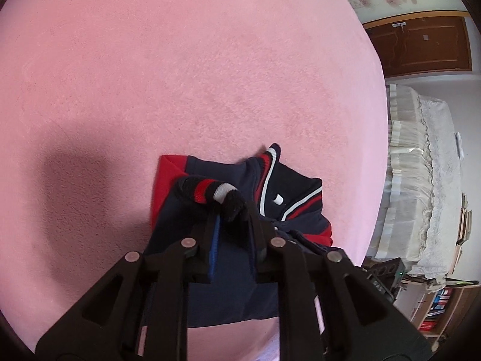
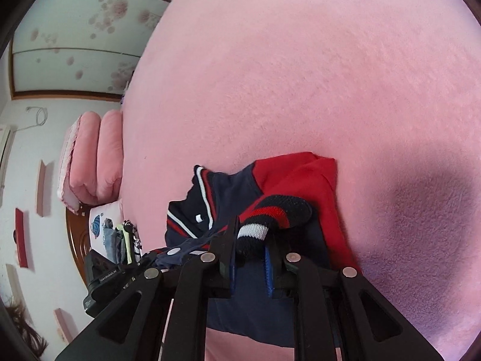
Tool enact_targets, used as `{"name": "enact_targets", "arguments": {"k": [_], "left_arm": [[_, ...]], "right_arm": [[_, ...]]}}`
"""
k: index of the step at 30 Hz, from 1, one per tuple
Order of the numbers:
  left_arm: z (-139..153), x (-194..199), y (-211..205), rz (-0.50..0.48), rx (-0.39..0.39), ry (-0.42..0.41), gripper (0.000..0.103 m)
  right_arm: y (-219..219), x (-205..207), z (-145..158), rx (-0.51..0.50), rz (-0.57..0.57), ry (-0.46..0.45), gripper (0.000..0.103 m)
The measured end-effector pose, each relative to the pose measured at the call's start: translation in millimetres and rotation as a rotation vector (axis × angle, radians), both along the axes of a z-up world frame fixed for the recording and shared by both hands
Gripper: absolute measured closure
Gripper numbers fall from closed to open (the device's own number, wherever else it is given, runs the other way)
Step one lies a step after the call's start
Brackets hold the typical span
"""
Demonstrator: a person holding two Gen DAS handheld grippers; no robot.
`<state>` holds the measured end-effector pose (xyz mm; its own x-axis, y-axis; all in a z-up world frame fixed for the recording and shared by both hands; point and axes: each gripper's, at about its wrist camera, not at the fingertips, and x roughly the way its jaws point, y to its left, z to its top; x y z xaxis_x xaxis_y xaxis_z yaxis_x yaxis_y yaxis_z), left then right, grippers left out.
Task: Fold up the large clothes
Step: 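Grasp the hem band with both grippers and fold it up onto the collar, then open both grippers and release the folded hem onto the jacket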
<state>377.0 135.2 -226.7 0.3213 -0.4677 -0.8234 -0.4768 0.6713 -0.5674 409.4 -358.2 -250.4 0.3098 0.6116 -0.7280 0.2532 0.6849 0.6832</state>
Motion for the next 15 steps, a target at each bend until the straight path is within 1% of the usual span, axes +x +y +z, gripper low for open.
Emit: {"name": "enact_targets", "arguments": {"k": [1,2,3,4,6,8,10,11,13,15], "left_arm": [[4.4,-3.2,1.0,0.009,0.01,-0.015,0.083],[8.0,-5.9,2.5,0.018,0.021,-0.028,0.08],[12.6,-10.2,5.3,0.026,0.034,-0.041,0.071],[17.1,-13.8,7.8,0.036,0.05,-0.059,0.06],[23.6,-22.9,12.6,0.051,0.084,-0.085,0.048],[21.9,-31.4,12.8,0.034,0.139,-0.049,0.048],[17.1,-40.7,13.2,0.015,0.174,-0.014,0.048],[14.6,-43.9,13.4,0.01,0.174,-0.007,0.048],[9.7,-50.6,15.2,0.01,0.158,0.0,0.048],[1.5,-53.9,16.0,0.013,0.131,0.003,0.048]], "right_arm": [[-0.2,-0.8,3.6,-0.01,0.002,-0.019,0.064],[-1.6,-2.6,9.0,-0.029,-0.006,-0.045,0.058],[-3.1,-4.9,14.8,-0.055,-0.013,-0.07,0.045],[-4.5,-6.4,21.4,-0.09,-0.017,-0.095,0.036],[-6.8,-9.1,29.7,-0.142,-0.012,-0.121,0.036],[-10.5,-13.3,32.1,-0.162,-0.014,-0.121,0.036],[-14.9,-17.0,29.1,-0.167,-0.032,-0.104,0.036],[-17.0,-18.5,27.1,-0.171,-0.039,-0.097,0.036],[-19.4,-21.0,20.1,-0.217,-0.044,-0.068,0.036],[-18.6,-21.2,13.3,-0.255,-0.021,-0.052,0.036]]}}
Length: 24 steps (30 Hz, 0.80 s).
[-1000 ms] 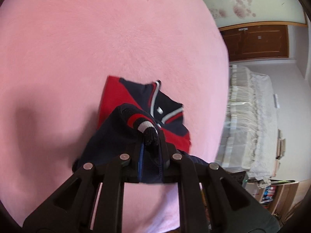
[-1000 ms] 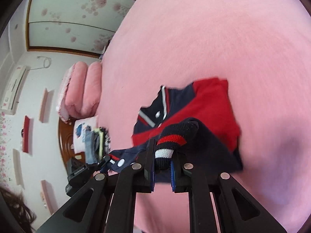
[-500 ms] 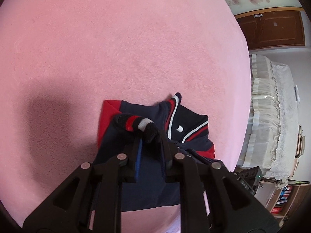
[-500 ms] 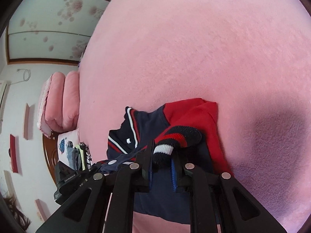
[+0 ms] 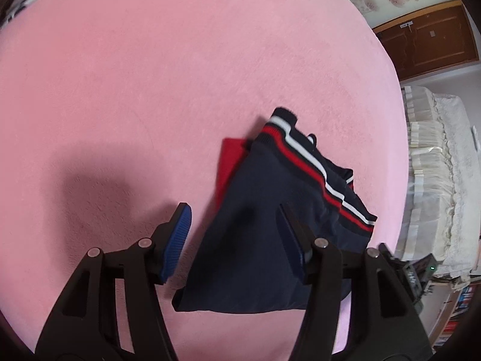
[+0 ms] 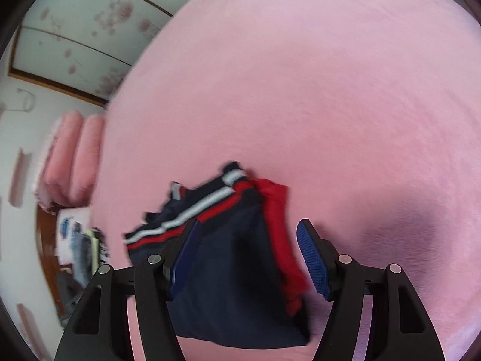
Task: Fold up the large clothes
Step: 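Open both grippers and release the folded hem onto the jacket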
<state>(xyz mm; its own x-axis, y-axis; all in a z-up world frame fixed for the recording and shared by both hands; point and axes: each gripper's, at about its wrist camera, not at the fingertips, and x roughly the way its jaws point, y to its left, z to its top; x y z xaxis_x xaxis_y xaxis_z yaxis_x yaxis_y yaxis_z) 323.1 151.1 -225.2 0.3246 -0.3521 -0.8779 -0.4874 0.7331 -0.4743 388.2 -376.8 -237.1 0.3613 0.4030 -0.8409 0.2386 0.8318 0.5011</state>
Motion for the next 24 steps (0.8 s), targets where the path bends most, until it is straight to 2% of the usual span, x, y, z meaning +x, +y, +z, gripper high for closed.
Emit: {"name": "enact_targets", "arguments": {"k": [4,6,8,9,10,11,12,13,17,20,24], "left_arm": [[-18.0,2.1,-1.1,-0.003,0.026,0.036,0.048],[-23.5,7.2,-7.9,-0.008,0.049,0.06,0.048],[-26.2,10.2,-11.8,-0.016,0.077,0.065,0.049],[-27.7,11.7,-16.4,-0.031,0.104,0.068,0.055],[-28.6,13.4,-21.1,-0.052,0.134,0.074,0.066],[-28.3,14.2,-23.8,-0.07,0.152,0.076,0.073],[-27.6,14.6,-27.6,-0.083,0.153,0.068,0.085],[-26.7,14.9,-32.1,-0.092,0.162,0.059,0.087],[-24.4,16.5,-45.2,-0.138,0.251,0.064,0.089],[-26.2,15.7,-43.4,-0.136,0.243,0.068,0.09],[-21.7,12.1,-42.3,-0.13,0.242,0.044,0.09]], "right_arm": [[11.4,2.4,-17.9,-0.081,0.065,0.032,0.036],[19.7,2.7,-20.0,-0.134,0.106,0.02,0.037],[24.3,3.3,-22.3,-0.163,0.14,0.008,0.047],[27.4,3.9,-23.4,-0.169,0.158,0.01,0.061],[30.5,4.6,-23.4,-0.162,0.178,0.006,0.073],[33.6,5.1,-22.8,-0.161,0.193,-0.003,0.076],[37.3,5.2,-20.8,-0.189,0.205,-0.013,0.08],[39.1,5.4,-20.0,-0.206,0.214,-0.017,0.086],[26.2,1.1,-12.3,-0.174,0.133,-0.047,0.091],[25.4,-3.8,-6.5,-0.232,0.099,-0.086,0.093],[37.0,-2.4,-0.8,-0.293,0.113,-0.072,0.093]]}}
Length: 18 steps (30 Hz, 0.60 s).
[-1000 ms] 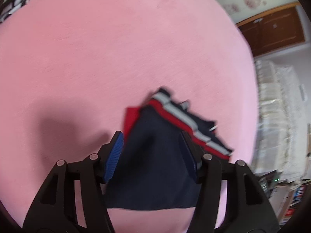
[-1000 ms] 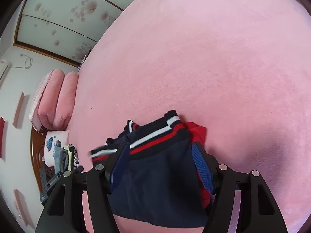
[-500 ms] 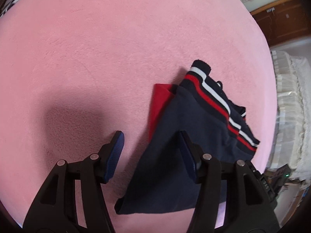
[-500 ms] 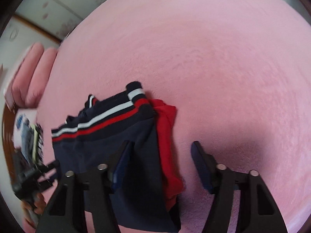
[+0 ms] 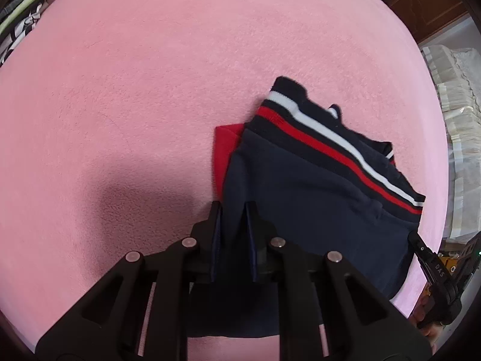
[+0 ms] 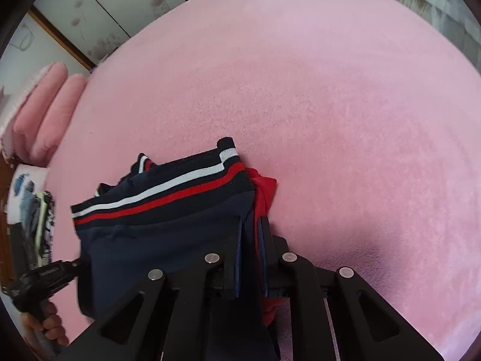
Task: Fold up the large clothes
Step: 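Open both grippers and release the folded hem onto the jacket, then press and smooth the folded jacket flat with both grippers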
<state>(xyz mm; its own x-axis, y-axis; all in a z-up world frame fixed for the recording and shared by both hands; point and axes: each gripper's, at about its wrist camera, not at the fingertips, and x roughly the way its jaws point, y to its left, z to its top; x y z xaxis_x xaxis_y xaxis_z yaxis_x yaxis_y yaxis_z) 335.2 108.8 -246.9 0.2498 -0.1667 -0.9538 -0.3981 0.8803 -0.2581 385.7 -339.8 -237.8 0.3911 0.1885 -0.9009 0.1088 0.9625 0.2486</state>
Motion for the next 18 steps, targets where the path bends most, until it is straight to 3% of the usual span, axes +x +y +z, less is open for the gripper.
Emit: {"name": "enact_targets", "arguments": {"k": [3,5,7,11,15,17,18], "left_arm": [[23.5,-8.8,-5.3,-0.039,0.08,-0.094,0.09],[42.4,-16.5,-9.5,-0.063,0.126,-0.156,0.09],[56.3,-21.5,-11.9,-0.074,0.142,-0.197,0.09],[72.2,-20.3,-29.0,-0.169,0.074,-0.237,0.09],[66.0,-2.2,-59.0,-0.263,-0.001,-0.215,0.09],[52.6,7.4,-72.2,-0.297,-0.061,-0.178,0.09],[47.2,9.1,-77.1,-0.308,-0.099,-0.169,0.09]], "right_arm": [[7.4,-1.5,11.2,-0.033,-0.002,-0.019,0.091],[5.6,-6.3,28.6,-0.072,-0.015,-0.081,0.085],[6.1,-8.3,41.6,-0.104,-0.01,-0.13,0.062],[10.9,-8.1,60.4,-0.053,0.079,-0.188,0.061],[31.0,-0.8,48.9,0.107,0.184,-0.109,0.062],[42.5,0.8,39.3,0.16,0.22,-0.072,0.068],[49.5,1.2,33.4,0.181,0.244,-0.058,0.078]]}}
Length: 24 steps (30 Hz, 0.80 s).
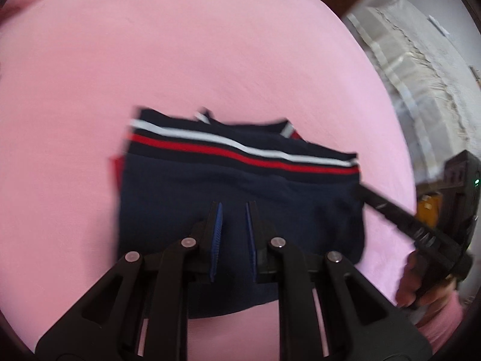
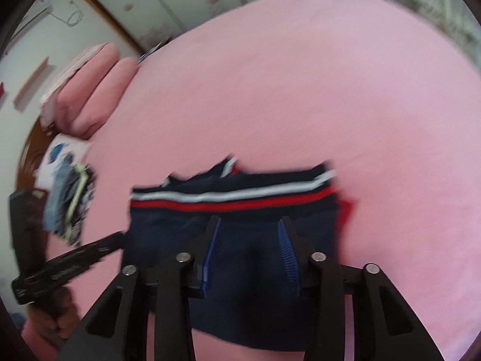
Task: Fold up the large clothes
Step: 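Press and smooth the folded jacket flat with both grippers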
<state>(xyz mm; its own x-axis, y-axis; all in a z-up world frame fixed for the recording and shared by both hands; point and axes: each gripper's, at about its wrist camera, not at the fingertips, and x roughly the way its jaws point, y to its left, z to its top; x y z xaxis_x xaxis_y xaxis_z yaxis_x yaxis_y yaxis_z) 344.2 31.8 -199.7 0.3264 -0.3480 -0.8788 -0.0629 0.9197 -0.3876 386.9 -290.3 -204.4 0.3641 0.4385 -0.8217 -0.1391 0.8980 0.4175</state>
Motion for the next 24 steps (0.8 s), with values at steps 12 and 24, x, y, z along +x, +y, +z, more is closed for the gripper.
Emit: {"name": "enact_targets", "arguments": {"k": [12,24], "left_arm": [[-74.7,46.5,-51.1,-0.03,-0.082,0.097,0.095],[-75.5,48.7,-54.6,0.149,0.188,-0.06,0.102]], "right_arm": [[57.5,23.4,-68.1,-0.028,0.107,0.082,0.1],[-1.3,32.8,-60.8,-0.102,-0.051,-0.004,0.102]]}}
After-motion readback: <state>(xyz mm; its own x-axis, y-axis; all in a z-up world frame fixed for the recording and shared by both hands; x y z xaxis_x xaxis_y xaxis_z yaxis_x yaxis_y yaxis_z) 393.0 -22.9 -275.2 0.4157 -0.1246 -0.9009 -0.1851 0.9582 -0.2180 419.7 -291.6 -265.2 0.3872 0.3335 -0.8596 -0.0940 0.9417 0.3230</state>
